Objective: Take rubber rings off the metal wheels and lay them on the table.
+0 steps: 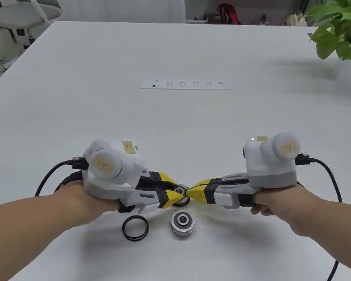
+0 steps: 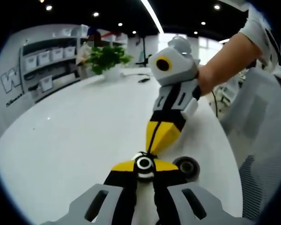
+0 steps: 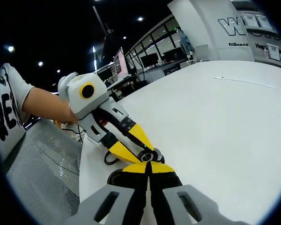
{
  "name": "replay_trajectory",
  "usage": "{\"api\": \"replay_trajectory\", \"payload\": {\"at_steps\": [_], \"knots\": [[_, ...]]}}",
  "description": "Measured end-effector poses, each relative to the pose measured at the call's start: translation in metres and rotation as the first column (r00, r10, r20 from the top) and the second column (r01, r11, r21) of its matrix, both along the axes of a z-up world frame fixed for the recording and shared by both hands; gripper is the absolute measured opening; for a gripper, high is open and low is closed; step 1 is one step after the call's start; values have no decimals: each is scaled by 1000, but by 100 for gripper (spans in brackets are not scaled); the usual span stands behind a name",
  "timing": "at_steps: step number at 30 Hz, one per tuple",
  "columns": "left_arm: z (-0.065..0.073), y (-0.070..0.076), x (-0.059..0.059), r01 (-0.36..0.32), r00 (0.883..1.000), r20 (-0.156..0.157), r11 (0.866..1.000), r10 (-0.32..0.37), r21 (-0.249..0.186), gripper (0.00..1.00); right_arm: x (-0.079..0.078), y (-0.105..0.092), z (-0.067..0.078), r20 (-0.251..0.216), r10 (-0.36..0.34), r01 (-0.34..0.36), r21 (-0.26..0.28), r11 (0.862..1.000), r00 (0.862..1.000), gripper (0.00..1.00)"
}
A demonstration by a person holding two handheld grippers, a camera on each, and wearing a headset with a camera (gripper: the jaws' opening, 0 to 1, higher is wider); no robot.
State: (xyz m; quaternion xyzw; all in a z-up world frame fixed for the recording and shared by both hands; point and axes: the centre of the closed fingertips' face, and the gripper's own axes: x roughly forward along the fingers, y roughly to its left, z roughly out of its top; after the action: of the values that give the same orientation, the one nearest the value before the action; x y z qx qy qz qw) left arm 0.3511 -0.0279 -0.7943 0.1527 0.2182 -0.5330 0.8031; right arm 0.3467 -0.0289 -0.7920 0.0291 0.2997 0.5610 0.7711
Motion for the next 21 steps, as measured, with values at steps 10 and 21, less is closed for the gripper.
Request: {"api": "replay_trajectory", "payload": {"at_steps": [10,21], "knots": [[0,-1,-1,7,1000,2,1000,-7,-1,12,-6,5,6,-18,12,-11,38,999,1000,0],[0,-1,-1,5,1000,0,1000,-5,-6,12,-10,8,17,-46,28,-23,103,994,999,0]]}}
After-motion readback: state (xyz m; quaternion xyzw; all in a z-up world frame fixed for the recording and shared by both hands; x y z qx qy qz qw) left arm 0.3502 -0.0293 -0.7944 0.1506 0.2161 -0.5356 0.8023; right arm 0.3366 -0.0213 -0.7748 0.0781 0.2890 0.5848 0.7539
